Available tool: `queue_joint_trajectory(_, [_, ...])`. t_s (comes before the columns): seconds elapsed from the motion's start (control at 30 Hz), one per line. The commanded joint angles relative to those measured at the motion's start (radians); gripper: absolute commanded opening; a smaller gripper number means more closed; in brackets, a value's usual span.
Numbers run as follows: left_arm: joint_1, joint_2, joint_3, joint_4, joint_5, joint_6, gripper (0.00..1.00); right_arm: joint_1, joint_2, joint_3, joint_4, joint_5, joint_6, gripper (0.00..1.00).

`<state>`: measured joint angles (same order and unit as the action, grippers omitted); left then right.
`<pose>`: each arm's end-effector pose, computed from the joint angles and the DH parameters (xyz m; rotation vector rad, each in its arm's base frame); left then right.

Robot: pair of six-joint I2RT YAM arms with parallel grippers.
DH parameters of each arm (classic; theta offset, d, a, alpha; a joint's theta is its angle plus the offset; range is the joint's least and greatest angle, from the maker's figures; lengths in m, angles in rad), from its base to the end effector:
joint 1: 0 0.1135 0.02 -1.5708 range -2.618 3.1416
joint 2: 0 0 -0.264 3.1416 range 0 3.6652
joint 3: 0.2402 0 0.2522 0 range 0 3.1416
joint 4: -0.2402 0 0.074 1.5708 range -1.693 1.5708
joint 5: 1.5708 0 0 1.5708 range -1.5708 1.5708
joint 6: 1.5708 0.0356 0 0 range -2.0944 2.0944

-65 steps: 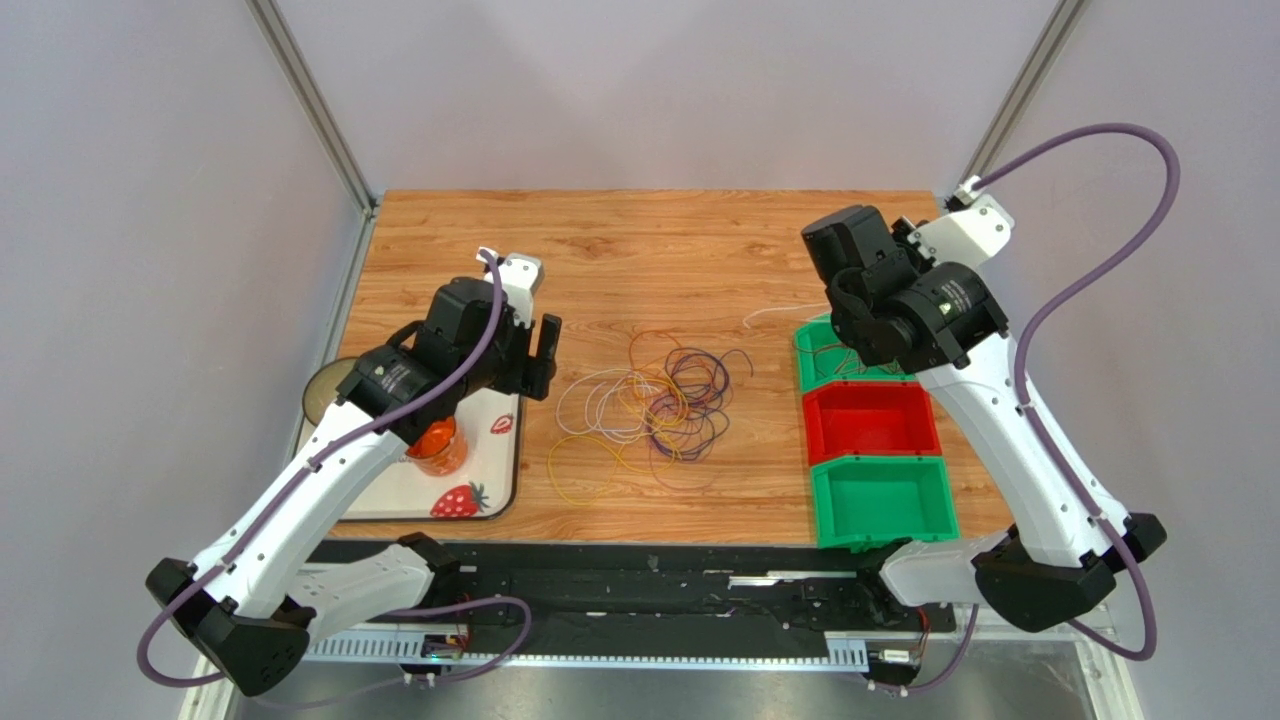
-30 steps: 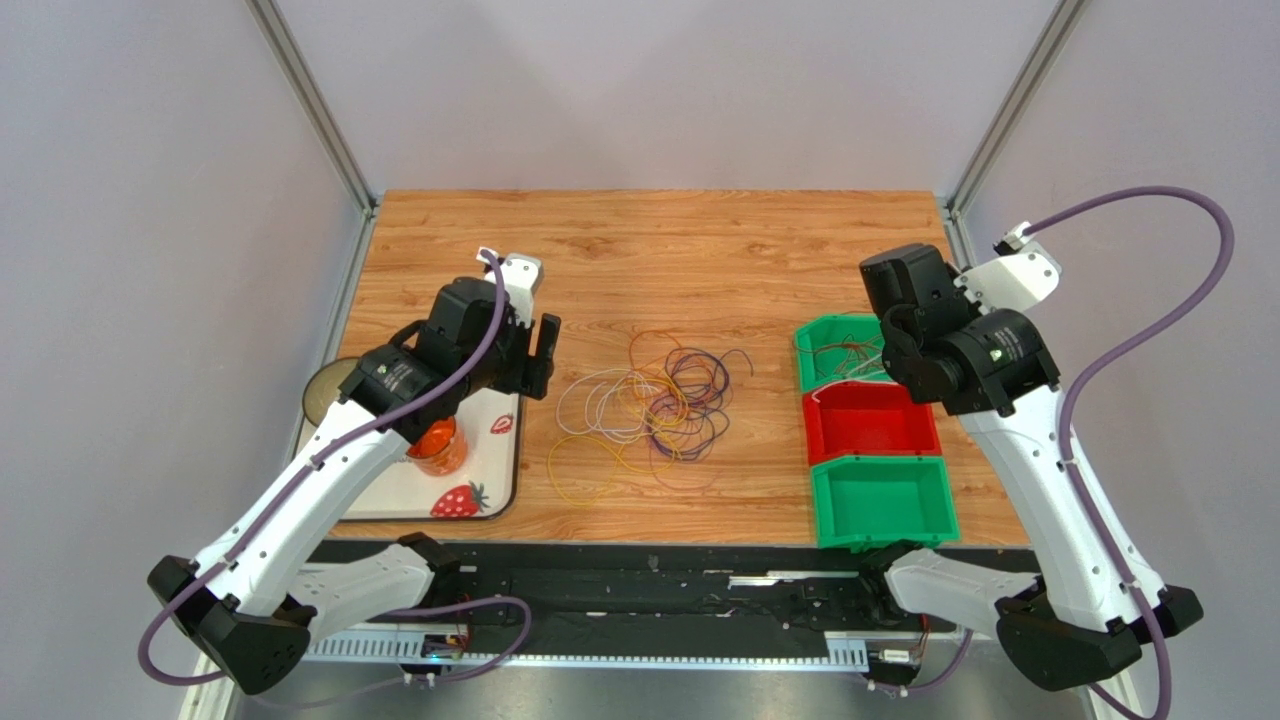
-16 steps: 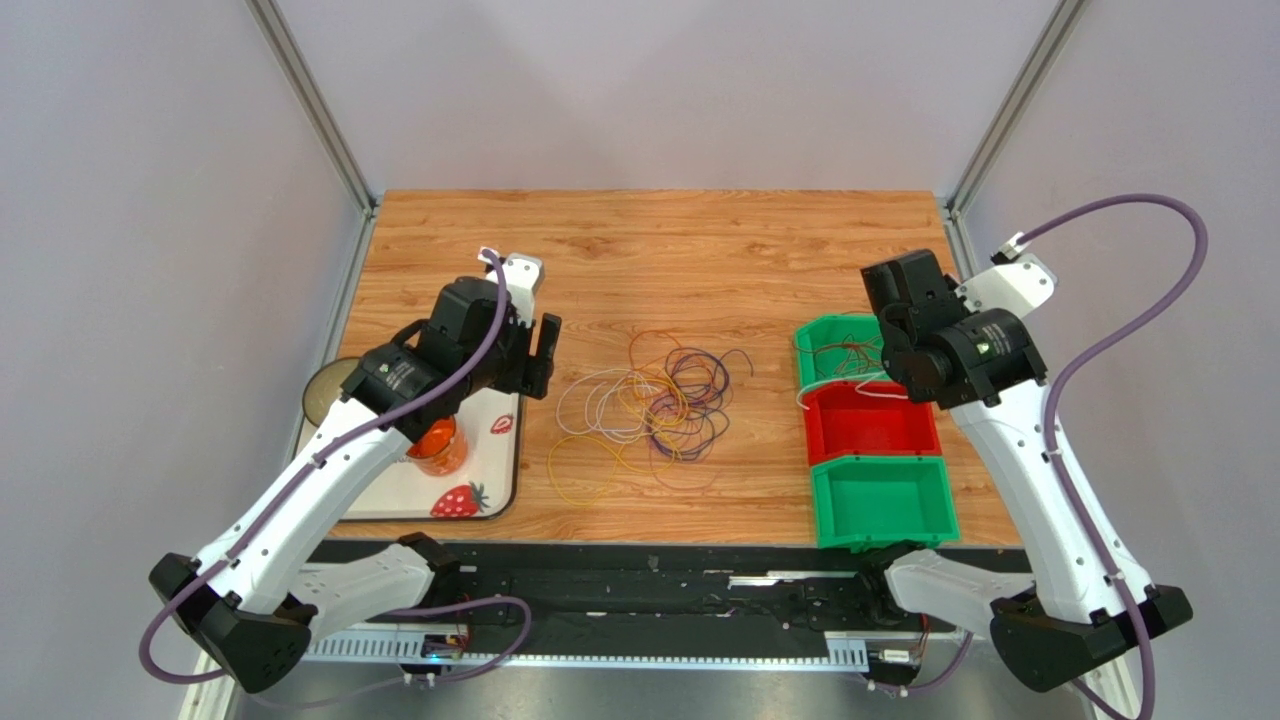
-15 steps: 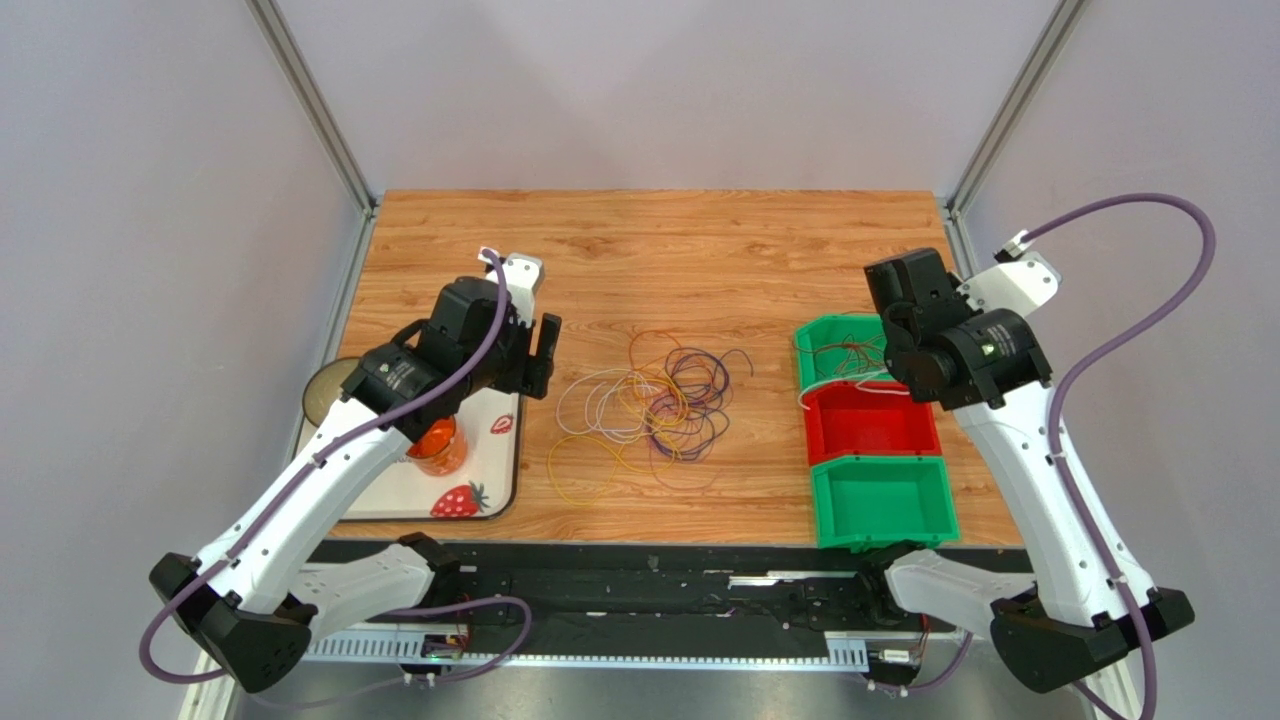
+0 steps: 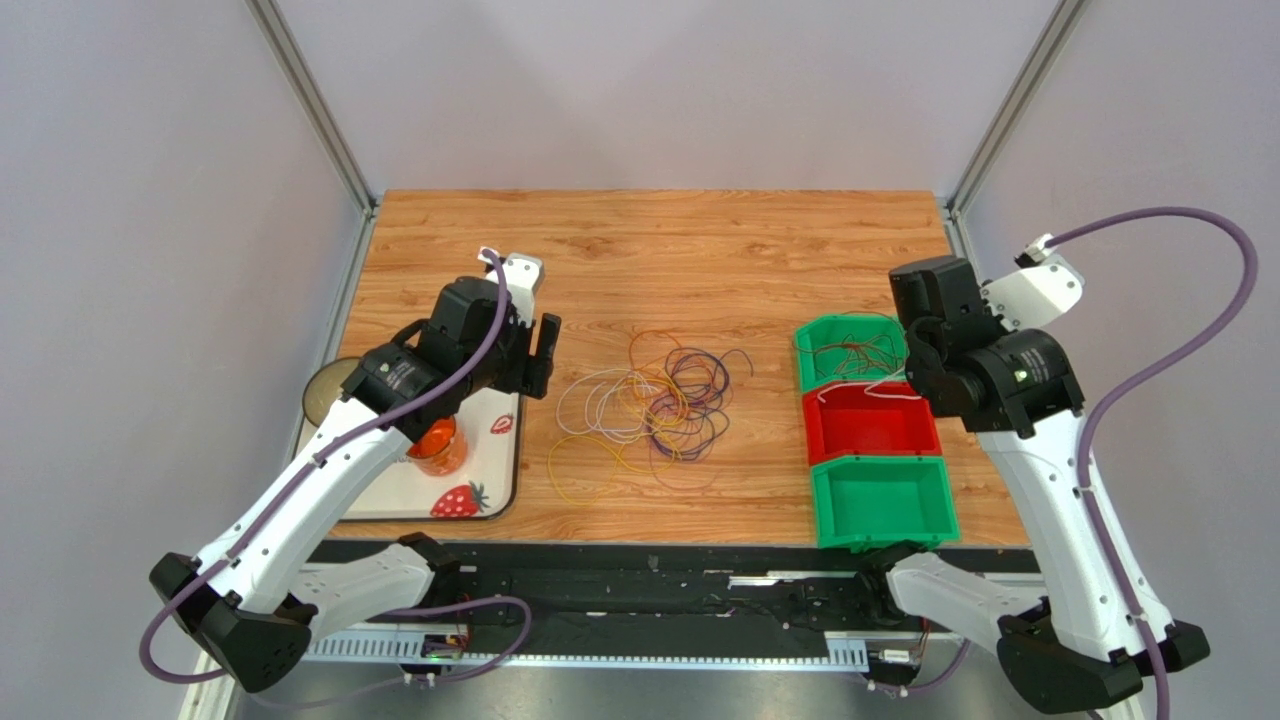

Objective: Untangle the cables
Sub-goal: Place the cable in the bin.

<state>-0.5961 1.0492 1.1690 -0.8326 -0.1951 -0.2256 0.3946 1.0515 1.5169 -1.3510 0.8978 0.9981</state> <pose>0.1751 -0.1104 0.3600 0.3188 2.2537 -0.2114 0.1416 0.0288 0.4318 0.9489 1.8592 -0.2896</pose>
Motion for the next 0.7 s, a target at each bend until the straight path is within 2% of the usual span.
queue_joint_trajectory(0.0, [-0.005, -0.002, -0.006, 0.02, -0.01, 0.011, 0.79, -0.01, 0.015, -0.052, -0.316, 0.006, 0.02, 0.0])
queue_joint_trajectory(0.67, [-0.004, 0.012, -0.009, 0.021, -0.003, 0.011, 0.79, -0.057, 0.172, -0.201, -0.295, 0.124, 0.198, 0.0])
